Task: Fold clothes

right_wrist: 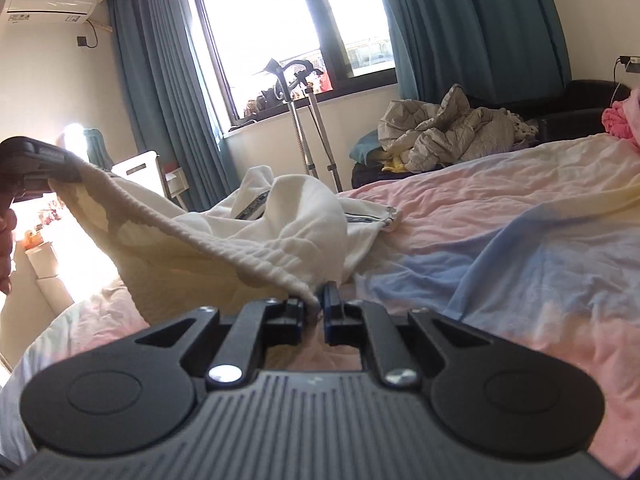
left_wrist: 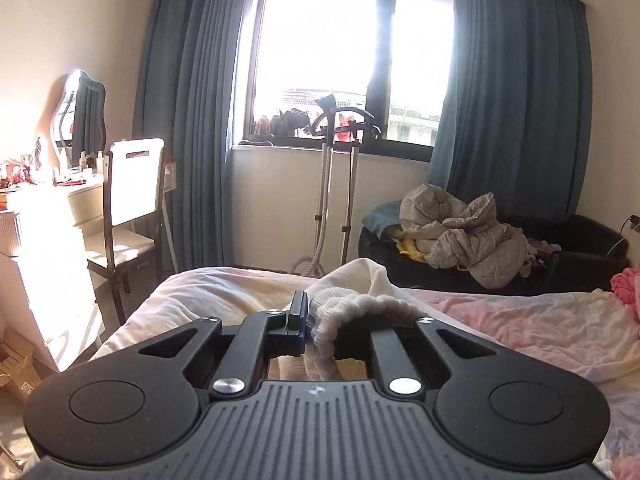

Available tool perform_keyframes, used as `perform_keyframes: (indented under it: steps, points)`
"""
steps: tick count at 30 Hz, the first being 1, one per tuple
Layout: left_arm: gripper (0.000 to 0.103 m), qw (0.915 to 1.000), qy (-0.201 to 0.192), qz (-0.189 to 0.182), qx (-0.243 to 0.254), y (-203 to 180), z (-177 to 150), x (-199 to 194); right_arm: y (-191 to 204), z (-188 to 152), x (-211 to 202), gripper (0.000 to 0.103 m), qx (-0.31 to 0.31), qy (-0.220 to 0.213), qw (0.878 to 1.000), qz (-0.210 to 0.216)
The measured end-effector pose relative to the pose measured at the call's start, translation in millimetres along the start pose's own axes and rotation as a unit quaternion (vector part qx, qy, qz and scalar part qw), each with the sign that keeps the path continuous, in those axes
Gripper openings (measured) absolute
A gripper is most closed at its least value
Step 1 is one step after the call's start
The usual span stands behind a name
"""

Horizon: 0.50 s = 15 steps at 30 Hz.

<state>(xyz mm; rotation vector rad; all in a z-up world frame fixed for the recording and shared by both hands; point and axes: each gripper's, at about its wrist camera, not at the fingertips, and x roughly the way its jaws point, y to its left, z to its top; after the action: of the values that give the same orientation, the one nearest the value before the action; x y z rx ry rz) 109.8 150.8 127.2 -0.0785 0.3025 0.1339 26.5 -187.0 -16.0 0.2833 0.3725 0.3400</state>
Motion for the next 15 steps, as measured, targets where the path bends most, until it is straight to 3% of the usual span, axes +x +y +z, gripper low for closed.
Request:
perform_keyframes:
  steps: [3,7,10,15]
  points:
    - [0.012,0.9992,-0.013,0.038,0.003,33.4,27.9,5.4,43.8,0.7,-0.4,0.012,0.008,-0.004,0.997,0.073]
    - [0.012,0.9951,-0.002,0.097,0.020,75.3,38.7,27.9,99.0,4.8,18.3,0.013,-0.005,0.006,0.989,0.145]
    - [0.012,0.9924,0.018,0.121,0.004,103.7,21.7,47.8,131.4,5.1,41.9,0.013,-0.006,0.021,0.982,0.188]
    - [0.012,0.9870,0.051,0.148,-0.037,146.0,-13.3,76.4,172.2,-22.4,96.1,0.013,-0.030,0.075,0.973,0.218]
